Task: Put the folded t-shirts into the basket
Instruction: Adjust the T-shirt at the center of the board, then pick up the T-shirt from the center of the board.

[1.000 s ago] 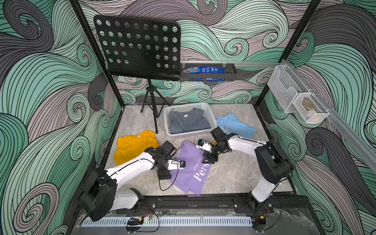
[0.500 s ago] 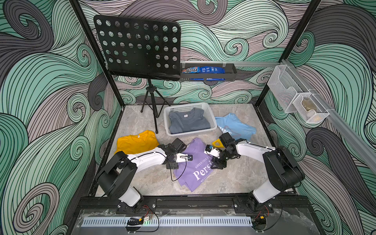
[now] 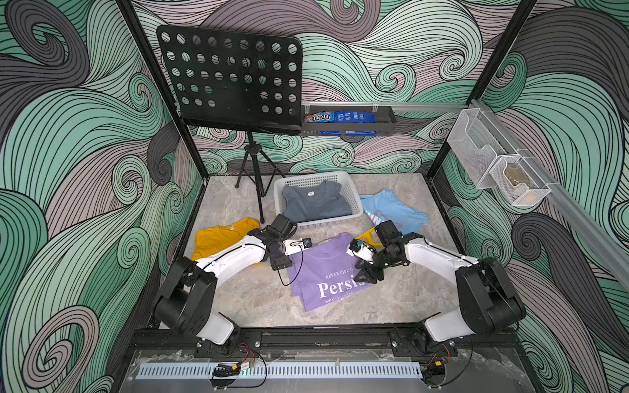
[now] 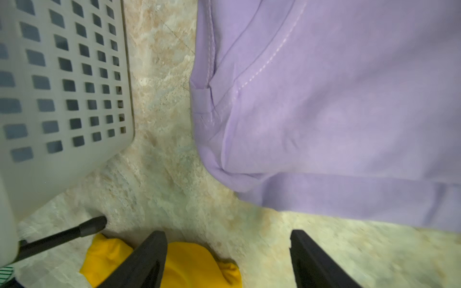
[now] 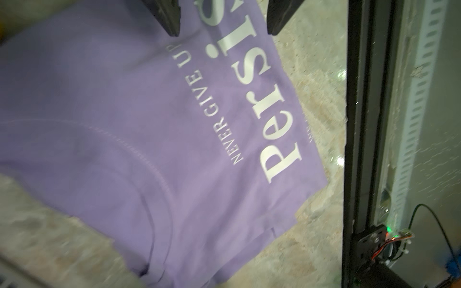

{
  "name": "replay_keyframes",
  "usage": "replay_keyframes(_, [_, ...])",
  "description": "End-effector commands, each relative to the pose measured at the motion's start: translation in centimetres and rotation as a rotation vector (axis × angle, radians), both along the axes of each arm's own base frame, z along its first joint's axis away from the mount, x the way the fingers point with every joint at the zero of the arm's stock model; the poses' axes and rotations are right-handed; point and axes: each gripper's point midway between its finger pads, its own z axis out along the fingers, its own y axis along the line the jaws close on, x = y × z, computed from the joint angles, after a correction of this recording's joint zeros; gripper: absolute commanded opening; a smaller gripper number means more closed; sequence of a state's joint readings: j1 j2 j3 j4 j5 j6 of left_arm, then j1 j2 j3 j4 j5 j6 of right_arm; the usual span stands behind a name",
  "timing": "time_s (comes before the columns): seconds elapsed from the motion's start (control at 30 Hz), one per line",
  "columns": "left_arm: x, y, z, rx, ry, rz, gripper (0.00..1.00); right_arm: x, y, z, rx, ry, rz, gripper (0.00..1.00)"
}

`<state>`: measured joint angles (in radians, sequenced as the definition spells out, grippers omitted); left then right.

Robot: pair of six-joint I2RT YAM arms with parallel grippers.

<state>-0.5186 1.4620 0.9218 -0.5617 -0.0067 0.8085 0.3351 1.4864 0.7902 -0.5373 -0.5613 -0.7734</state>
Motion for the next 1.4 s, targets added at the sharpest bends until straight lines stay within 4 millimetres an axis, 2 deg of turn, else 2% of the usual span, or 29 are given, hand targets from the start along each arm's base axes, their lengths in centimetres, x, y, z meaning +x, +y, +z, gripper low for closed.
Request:
replay_keyframes(0.0, [-4.1,-2.5,0.9,-0.18,0.259,0.048,0.81,3.9,1.0,1.4,0.024,-0.13,-0.083,0.6])
replay_keyframes(0.07, [-4.1,-2.9,0.8,-0.191,0.305,0.076,0.8,3.8,0.8,0.2,-0.031,-0.145,-0.074,0.58])
replay_keyframes(0.13, [-3.3,-2.8,0.2,-0.162,0.302,0.112,0.78,3.0,0.4,-1.4,-0.093,-0.135,-0.05,0.55])
replay_keyframes(0.23, [-1.9,-2.0,-0.3,-0.117,0.252,0.158,0.78,1.3,-0.2,-3.2,-0.15,-0.117,-0.017,0.5])
replay_keyframes(0.37, [-1.8,-2.2,0.1,-0.133,0.268,0.213,0.78,-1.6,0.0,-4.3,-0.19,-0.07,0.044,0.47])
replay_keyframes(0.47, [-2.5,-2.2,-0.2,-0.144,0.312,0.242,0.79,-4.5,1.1,-4.2,-0.178,-0.015,0.113,0.48])
replay_keyframes(0.53, [-3.0,-1.9,-0.6,-0.137,0.328,0.25,0.79,-6.5,2.4,-3.0,-0.132,0.02,0.174,0.49])
replay_keyframes(0.63, [-3.0,-1.7,-0.8,-0.134,0.315,0.245,0.8,-7.6,4.1,-0.9,-0.048,0.038,0.225,0.5])
replay_keyframes(0.7, [-2.8,-1.7,-0.8,-0.132,0.308,0.244,0.8,-6.9,4.7,0.4,-0.004,0.027,0.216,0.51])
replay_keyframes(0.77, [-2.6,-1.8,-0.9,-0.131,0.311,0.246,0.8,-5.0,4.8,1.3,0.023,0.003,0.167,0.52])
replay_keyframes(0.9, [-1.9,-2.4,-1.1,-0.138,0.319,0.26,0.81,1.1,3.2,2.8,0.07,-0.022,-0.021,0.58])
replay_keyframes(1.0, [-1.1,-2.7,-1.4,-0.14,0.312,0.261,0.81,4.5,2.1,2.7,0.06,-0.036,-0.144,0.62])
replay_keyframes(1.07, [-0.4,-2.8,-1.7,-0.13,0.301,0.264,0.81,6.5,1.4,1.8,0.007,-0.075,-0.221,0.64])
replay_keyframes(1.2, [1.0,-2.9,-2.2,-0.103,0.276,0.267,0.83,8.5,0.8,0.4,-0.051,-0.08,-0.292,0.66])
replay_keyframes(1.37, [1.5,-2.9,-2.3,-0.09,0.3,0.264,0.86,8.1,1.7,-1.4,-0.104,-0.058,-0.272,0.67])
